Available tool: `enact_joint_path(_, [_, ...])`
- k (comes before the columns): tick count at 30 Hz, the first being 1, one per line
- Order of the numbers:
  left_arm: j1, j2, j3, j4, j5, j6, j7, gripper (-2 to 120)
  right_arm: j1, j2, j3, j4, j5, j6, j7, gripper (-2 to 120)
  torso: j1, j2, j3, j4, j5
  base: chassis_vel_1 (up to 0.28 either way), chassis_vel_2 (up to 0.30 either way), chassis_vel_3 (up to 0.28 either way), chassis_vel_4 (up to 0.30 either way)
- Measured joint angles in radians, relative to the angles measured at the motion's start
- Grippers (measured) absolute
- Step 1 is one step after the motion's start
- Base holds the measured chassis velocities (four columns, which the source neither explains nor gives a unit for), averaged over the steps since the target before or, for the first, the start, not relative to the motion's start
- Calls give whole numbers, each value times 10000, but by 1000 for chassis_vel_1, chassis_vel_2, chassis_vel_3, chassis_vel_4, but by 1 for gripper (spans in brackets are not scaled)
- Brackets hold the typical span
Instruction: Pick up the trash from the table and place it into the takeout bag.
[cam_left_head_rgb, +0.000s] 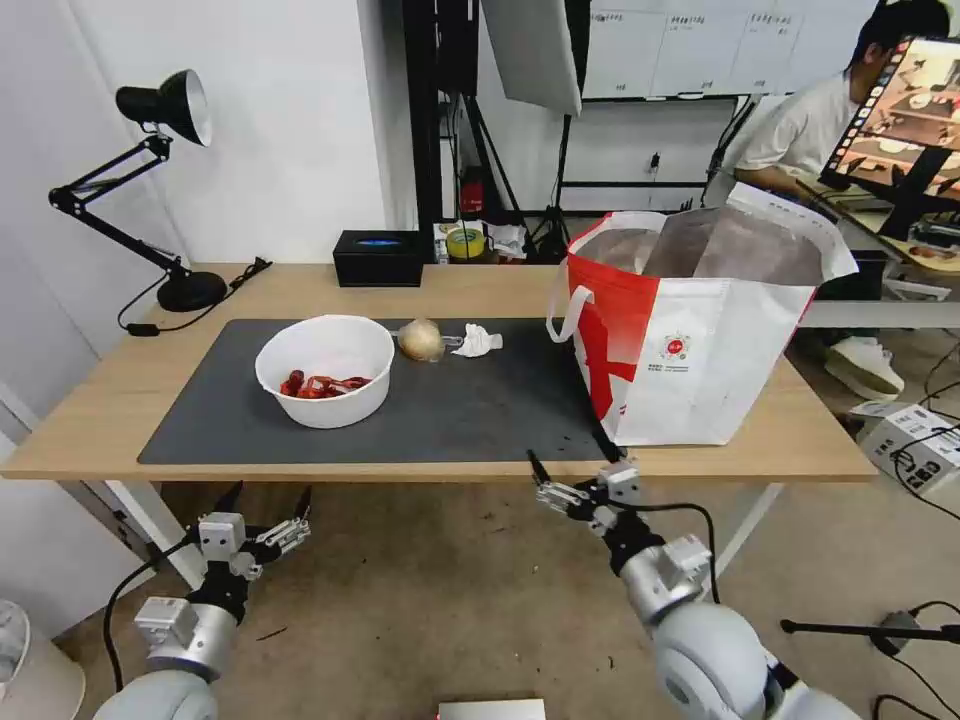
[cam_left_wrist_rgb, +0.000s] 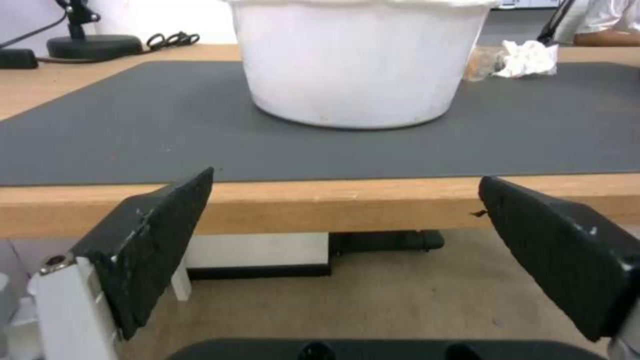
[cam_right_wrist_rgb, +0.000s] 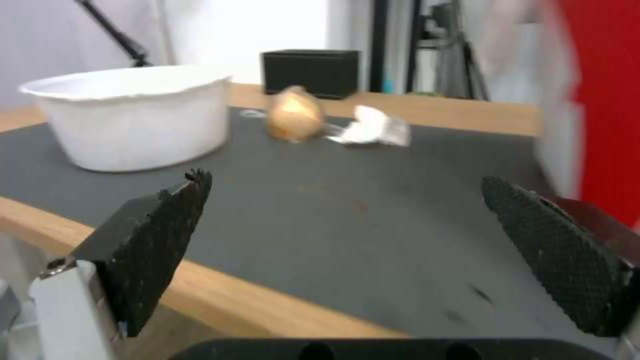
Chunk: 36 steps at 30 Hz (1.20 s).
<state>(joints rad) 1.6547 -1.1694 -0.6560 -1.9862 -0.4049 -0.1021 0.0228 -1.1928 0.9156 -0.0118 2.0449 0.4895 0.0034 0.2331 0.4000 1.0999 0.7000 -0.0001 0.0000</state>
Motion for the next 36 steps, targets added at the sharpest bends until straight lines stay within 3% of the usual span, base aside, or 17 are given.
enact_joint_path(7, [-70,-114,-81,-1,136,38,60,100,2602,105,-1539,-835,919,-930,125,100,0,0,1,1,1,0,0,0,0])
enact_joint_path(10, [-46,-209,-202,40,144,42,93,100,4026,369,-2412,-1446,1770,-1484,537,100,2,-1,1,2,2,0,0,0,0])
enact_joint_path(15, [26,-252,-227,35,147,25,130,100,4956,690,-2960,-2016,2158,-1723,999,100,1,0,1,3,-1,0,0,0,0])
enact_joint_path(17, [47,-241,-196,-12,148,23,152,100,5756,1107,-3351,-2661,2281,-2013,1672,100,2,-1,1,2,-2,0,0,0,0])
enact_joint_path(27, [25,-150,-38,-110,139,55,173,100,7321,2477,-3752,-4429,2612,-2891,3588,100,2,0,0,1,-2,0,0,0,0])
enact_joint_path(36, [89,-100,-59,-153,133,56,173,100,8181,3092,-3930,-5724,2723,-3113,3914,100,0,0,0,1,-1,0,0,0,0])
